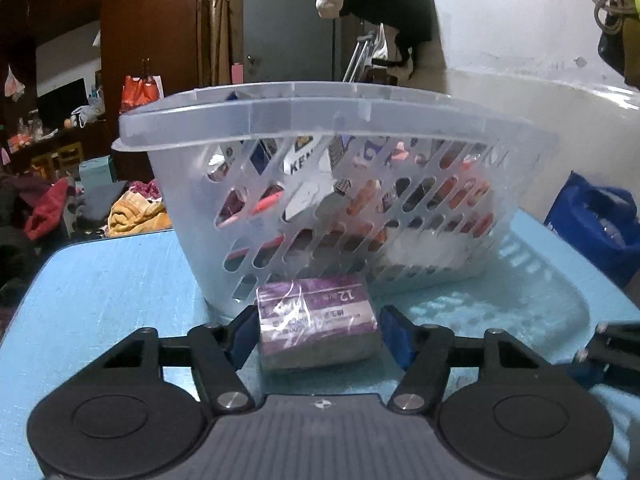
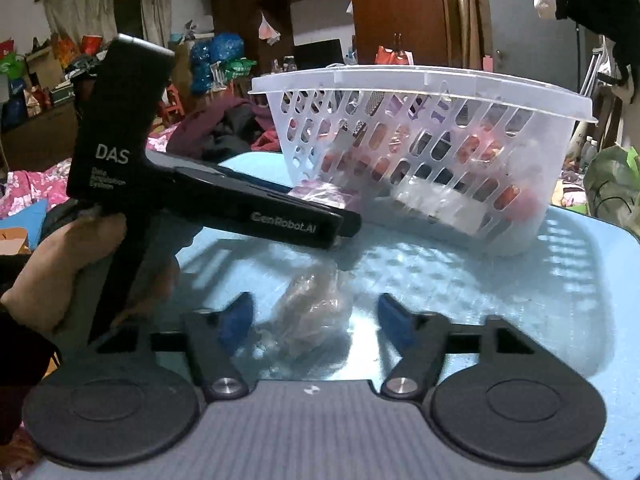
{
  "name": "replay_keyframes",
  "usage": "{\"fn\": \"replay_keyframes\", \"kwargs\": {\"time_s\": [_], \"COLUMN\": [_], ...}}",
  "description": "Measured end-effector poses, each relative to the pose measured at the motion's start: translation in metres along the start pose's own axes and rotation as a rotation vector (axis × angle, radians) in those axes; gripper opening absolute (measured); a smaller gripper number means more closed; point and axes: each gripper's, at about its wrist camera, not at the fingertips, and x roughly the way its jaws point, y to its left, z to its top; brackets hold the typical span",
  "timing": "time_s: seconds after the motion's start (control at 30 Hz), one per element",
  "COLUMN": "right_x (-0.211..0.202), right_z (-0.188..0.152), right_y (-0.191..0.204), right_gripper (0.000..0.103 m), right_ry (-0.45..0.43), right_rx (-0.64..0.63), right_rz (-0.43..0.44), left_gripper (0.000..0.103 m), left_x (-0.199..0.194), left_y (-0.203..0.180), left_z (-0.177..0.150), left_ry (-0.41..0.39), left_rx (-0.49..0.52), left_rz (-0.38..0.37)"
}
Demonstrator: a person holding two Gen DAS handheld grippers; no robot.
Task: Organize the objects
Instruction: 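Grasp the purple-wrapped box with the left tool while the right grasps a clear plastic bag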
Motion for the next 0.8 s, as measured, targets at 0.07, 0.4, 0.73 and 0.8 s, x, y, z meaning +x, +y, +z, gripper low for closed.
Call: {"fn": "replay_keyframes", "kwargs": {"time_s": [0.07, 0.4, 0.73, 0.8], "right_x": [0.0, -0.031, -0.038, -0.038], "right_z": [0.0, -0.019, -0.023, -0.024], "right_y": [-0.001, -0.011, -0.018, -0.018], "right_gripper": [0.046, 0.045, 0.045, 0.045], "right_ry": [0.008, -0.182, -0.245, -0.251], "right_rx": [0.014, 0.124, 0.175, 0.173], "right_rz": [0.008, -0.091, -0.119, -0.12], "left_gripper": [0.067, 0.067, 0.067, 0.067], "left_x": [-0.001, -0.052, -0.063, -0.061], "left_y": [0.001, 0.015, 0.022, 0.02], "left_z": [-0.001, -0.021, -0.024, -0.023], "left_ry": [-0.005, -0.188, -0.268, -0.263], "left_rx": [0.002, -0.083, -0.123, -0.115], "left_rz": [-0.001, -0.048, -0.065, -0.063]}}
